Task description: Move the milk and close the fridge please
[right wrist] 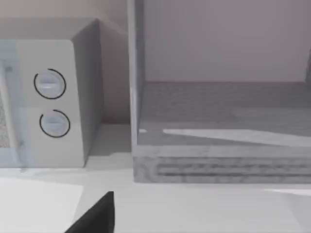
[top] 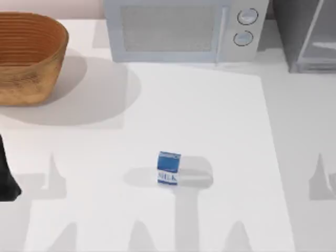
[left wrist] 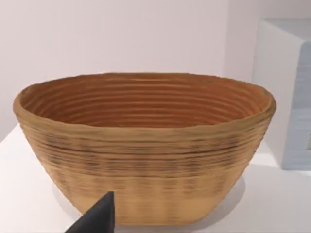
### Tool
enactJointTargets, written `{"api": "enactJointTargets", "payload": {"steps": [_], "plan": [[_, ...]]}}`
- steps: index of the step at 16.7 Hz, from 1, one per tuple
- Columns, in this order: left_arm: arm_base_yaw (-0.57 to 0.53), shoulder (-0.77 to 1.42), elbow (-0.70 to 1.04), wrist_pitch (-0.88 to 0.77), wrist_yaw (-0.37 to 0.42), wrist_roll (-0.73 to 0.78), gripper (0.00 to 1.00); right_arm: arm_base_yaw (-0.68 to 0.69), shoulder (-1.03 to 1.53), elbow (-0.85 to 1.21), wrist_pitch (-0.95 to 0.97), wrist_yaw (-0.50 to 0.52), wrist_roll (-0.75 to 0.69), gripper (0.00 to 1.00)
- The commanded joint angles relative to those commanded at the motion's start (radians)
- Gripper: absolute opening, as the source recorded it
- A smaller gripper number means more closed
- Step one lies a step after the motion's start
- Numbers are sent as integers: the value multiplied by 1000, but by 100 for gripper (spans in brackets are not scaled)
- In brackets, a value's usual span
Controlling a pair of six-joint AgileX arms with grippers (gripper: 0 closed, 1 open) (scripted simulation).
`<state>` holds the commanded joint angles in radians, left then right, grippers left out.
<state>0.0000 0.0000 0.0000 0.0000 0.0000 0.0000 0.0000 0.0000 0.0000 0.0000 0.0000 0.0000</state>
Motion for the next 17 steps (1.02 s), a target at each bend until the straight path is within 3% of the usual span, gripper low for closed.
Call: {"api": "enactJointTargets", "payload": {"steps": [3, 6, 17], "plan": [[0, 0, 0, 0, 0, 0, 100, 13, 12, 2, 13, 13, 1, 100], [0, 0, 0, 0, 0, 0, 100, 111, 93, 12, 104, 109, 1, 100], [0, 0, 0, 0, 0, 0, 100, 790, 647, 25, 625, 790, 11, 100]]}}
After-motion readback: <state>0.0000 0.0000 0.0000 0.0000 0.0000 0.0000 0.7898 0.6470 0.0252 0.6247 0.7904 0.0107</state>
